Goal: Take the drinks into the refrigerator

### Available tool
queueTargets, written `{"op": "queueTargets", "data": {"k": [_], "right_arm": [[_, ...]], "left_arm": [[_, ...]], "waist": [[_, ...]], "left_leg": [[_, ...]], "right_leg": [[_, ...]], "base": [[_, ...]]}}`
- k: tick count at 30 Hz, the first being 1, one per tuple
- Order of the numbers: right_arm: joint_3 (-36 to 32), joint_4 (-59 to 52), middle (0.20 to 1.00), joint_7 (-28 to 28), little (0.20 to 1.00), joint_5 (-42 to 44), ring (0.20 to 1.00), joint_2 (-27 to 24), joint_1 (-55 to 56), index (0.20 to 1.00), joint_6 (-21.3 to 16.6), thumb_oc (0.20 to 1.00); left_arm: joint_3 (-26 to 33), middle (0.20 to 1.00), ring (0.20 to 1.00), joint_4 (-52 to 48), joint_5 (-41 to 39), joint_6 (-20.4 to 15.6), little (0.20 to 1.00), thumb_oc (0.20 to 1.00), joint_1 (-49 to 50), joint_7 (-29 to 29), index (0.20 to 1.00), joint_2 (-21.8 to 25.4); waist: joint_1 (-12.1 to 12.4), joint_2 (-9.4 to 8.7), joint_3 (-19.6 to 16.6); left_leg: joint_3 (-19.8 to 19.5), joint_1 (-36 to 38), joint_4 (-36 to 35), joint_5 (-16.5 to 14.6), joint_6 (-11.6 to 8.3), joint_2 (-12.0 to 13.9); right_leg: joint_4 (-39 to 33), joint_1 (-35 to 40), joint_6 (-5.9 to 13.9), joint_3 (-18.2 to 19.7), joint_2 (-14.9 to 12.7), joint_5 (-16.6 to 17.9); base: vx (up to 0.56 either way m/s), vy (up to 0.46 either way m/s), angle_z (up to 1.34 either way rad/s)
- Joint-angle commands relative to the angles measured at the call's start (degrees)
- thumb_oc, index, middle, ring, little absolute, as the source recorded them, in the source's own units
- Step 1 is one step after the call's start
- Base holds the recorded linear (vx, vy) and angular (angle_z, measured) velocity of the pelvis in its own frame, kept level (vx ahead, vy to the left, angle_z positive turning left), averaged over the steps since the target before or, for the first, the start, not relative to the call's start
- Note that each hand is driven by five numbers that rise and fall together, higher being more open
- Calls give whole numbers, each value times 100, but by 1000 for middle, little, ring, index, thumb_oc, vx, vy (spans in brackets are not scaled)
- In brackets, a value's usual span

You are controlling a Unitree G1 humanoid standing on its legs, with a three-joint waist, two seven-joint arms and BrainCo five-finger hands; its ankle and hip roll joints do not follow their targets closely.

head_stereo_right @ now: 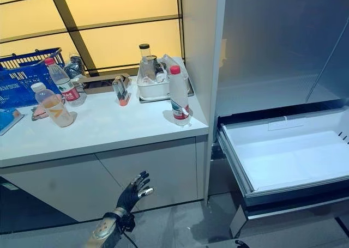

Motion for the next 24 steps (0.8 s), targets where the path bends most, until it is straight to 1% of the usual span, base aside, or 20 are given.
{"op": "queueTargets", "data": {"k": [1,4,5,6,7,9,10,13,14,16,18,19,23,24], "right_arm": [[-27,386,1000,80,1000,124,1000,465,-334,1000,-74,1000],[-21,393,1000,109,1000,144,1000,470,-340,1000,-67,1000],[-25,400,1000,120,1000,168,1000,491,-329,1000,-69,1000],[-24,400,1000,120,1000,168,1000,492,-328,1000,-69,1000],[-24,396,1000,120,1000,186,1000,491,-319,1000,-62,1000],[-32,375,1000,128,1000,220,1000,495,-304,1000,-63,1000],[-31,376,1000,128,1000,220,1000,496,-297,1000,-63,1000],[-1,364,1000,140,1000,220,1000,498,-278,1000,-61,1000],[2,362,1000,155,1000,225,1000,495,-272,1000,-66,1000],[31,363,1000,171,1000,210,1000,491,-277,1000,-56,1000],[46,368,1000,201,1000,210,1000,484,-256,1000,-65,1000],[88,384,1000,236,1000,180,1000,502,-251,1000,-61,1000],[121,396,1000,242,1000,127,1000,514,-222,1000,-50,1000],[123,391,1000,223,1000,109,1000,507,-206,1000,-54,1000]], "left_arm": [[92,1000,1000,-668,-297,-225,1000,1000,-239,-170,1000,342],[51,1000,1000,-956,-397,-212,1000,1000,-312,-237,1000,379],[33,1000,1000,-1310,-403,-218,1000,1000,-342,-277,1000,459],[35,1000,1000,-1318,-404,-213,1000,1000,-336,-277,1000,462],[3,1000,1000,-1592,-540,-194,1000,1000,-360,-315,1000,494],[-22,1000,1000,-2017,-384,-195,1000,1000,-420,-330,1000,641],[-24,1000,1000,-2020,-385,-191,1000,1000,-411,-329,1000,641],[-99,1000,1000,-2246,-594,-177,1000,1000,-520,-396,1000,669],[-127,1000,1000,-2418,-540,-188,1000,1000,-600,-438,1000,776],[-176,1000,1000,-2594,-740,-166,1000,1000,-723,-495,1000,796],[-227,1000,1000,-2901,-735,-193,1000,1000,-877,-589,1000,956],[-243,1000,1000,-3006,-926,-208,1000,1000,-948,-585,1000,902],[-275,1000,1000,-3172,-1201,-215,1000,1000,-1044,-523,1000,758],[-242,1000,1000,-3329,-1336,-250,1000,1000,-1104,-423,1000,680]], "waist": [[80,-603,-71],[68,-595,-74],[64,-588,-85],[64,-590,-86],[50,-579,-98],[36,-586,-110],[36,-577,-113],[14,-557,-121],[5,-561,-133],[-15,-549,-140],[-31,-535,-166],[-47,-527,-188],[-86,-514,-203],[-102,-505,-209]], "left_leg": [[-30,-107,67,-263,255,-431],[-25,-90,71,-274,260,-435],[-14,-77,71,-285,261,-434],[-13,-75,71,-286,261,-433],[-4,-60,75,-300,264,-432],[14,-96,90,-256,265,-438],[12,-53,78,-308,265,-427],[26,-25,77,-324,260,-416],[37,-76,93,-276,259,-427],[52,-63,98,-284,258,-425],[67,-49,96,-297,254,-423],[80,-34,97,-307,256,-423],[94,-9,96,-317,255,-418],[103,-6,94,-320,252,-419]], "right_leg": [[97,300,329,97,-345,-432],[101,301,327,122,-343,-434],[97,302,327,127,-343,-436],[97,303,327,128,-343,-436],[98,309,326,144,-337,-441],[103,272,324,165,-347,-398],[100,311,327,159,-338,-447],[101,321,333,181,-334,-453],[104,272,333,195,-343,-404],[108,283,331,208,-343,-411],[107,291,331,216,-341,-419],[108,299,327,230,-340,-421],[106,318,325,239,-337,-428],[102,319,324,249,-336,-430]], "base": [[0,0,0],[2,-1,-1],[7,-5,-5],[11,-5,-4],[0,0,0],[0,0,0],[0,0,0],[2,-2,-1],[-31,0,-2],[-15,0,-2],[11,2,-2],[19,1,-4],[10,0,-4],[3,-1,-8]]}}
